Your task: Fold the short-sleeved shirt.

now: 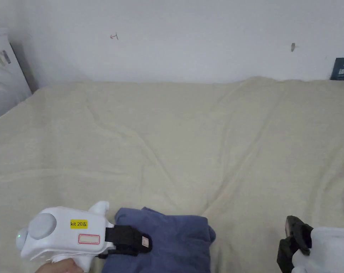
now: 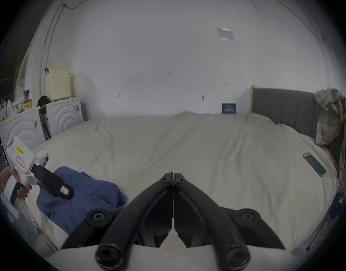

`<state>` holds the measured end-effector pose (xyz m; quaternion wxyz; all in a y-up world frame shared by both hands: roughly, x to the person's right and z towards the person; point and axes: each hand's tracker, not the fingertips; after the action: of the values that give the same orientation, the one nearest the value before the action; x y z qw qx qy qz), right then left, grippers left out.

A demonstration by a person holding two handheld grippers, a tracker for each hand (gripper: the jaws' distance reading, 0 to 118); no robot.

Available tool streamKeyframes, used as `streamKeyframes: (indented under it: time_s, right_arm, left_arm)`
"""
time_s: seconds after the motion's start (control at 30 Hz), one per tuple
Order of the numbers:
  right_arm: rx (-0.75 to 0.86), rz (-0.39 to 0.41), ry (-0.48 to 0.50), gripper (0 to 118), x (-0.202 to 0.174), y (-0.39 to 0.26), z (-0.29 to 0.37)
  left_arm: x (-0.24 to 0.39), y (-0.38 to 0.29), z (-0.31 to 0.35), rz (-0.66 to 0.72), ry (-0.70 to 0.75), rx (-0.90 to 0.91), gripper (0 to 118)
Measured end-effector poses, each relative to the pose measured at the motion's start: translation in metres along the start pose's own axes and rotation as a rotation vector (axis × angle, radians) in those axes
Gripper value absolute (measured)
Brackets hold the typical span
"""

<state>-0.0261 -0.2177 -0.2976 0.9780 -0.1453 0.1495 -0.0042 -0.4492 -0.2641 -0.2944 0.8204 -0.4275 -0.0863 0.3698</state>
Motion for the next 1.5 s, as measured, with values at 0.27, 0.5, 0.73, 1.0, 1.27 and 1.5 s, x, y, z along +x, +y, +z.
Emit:
streamKeyframes:
  time_s: [0.27, 0.5, 0.73, 1.0, 1.27, 1.5]
  right_arm:
    - [0.082, 0.144, 0.048, 0, -0.056, 0.006, -0.004]
    - [0.097, 0.116, 0.084, 0, -0.089, 0.016, -0.008]
    - [0.086, 0.190, 0.066, 0, -0.107, 0.018, -0.022]
    - [0.082, 0.204, 0.053, 0, -0.107, 0.020, -0.024]
    - [0.061, 0.188, 0.071, 0, -0.109, 0.016, -0.019]
    - [0.081, 0.145, 0.066, 0, -0.090, 0.025, -0.004]
  left_arm:
    - [-0.083, 0.056, 0.102, 0.066, 0.302, 0.156, 25]
    - [-0.147, 0.105, 0.161, 0.117, 0.606, 0.172, 25]
    - [-0.177, 0.147, 0.180, -0.052, 1.040, 0.158, 25]
    - [-0.200, 0.157, 0.204, -0.127, 1.369, 0.238, 114]
    - [-0.161, 0.119, 0.236, 0.039, 1.007, 0.548, 114]
    - [-0.073, 0.058, 0.195, -0.239, 0.926, 0.490, 18]
